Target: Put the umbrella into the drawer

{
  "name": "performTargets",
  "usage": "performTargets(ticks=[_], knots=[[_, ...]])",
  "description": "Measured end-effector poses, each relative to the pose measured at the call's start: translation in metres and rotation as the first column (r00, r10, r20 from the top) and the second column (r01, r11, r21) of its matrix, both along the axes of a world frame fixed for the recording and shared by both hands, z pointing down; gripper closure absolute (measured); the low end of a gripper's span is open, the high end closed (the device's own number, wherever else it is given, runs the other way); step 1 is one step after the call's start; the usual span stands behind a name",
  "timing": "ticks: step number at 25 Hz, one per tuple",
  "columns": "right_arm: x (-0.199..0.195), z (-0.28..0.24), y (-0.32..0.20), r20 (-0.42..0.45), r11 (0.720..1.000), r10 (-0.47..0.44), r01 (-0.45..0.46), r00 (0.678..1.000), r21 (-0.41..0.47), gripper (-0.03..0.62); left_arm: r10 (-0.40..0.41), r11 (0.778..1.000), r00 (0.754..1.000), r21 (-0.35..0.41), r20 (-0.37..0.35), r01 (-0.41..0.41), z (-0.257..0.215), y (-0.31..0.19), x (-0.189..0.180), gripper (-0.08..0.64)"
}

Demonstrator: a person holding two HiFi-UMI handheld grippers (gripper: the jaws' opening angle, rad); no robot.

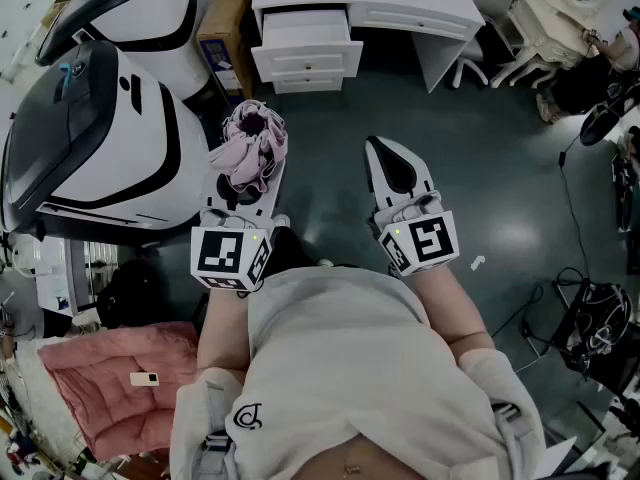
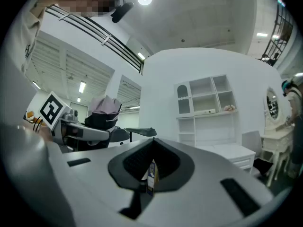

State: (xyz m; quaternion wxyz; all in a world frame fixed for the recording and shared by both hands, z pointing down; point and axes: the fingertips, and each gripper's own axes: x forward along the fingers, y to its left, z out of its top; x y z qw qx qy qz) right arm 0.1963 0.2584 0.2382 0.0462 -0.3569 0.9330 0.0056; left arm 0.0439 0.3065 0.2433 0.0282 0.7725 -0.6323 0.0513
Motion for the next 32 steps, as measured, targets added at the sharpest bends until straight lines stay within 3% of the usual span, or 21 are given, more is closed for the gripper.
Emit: performTargets(ticks=[19, 32], knots=[[0.004, 0.015, 0.004, 0.042, 0.999, -0.007, 0.01, 0.999, -0.049, 0.588, -0.002, 1.0, 1.0, -0.009, -0.02, 0.001, 0.006, 0.005, -0.001, 0.337], [-0.043, 0.058, 0.002, -0.009, 0.996, -0.001, 0.0, 1.0, -0.092, 0.586, 0.023, 0.999, 0.997, -0.038, -0.069, -0.026, 0.051, -0.001, -0.046, 0.336]])
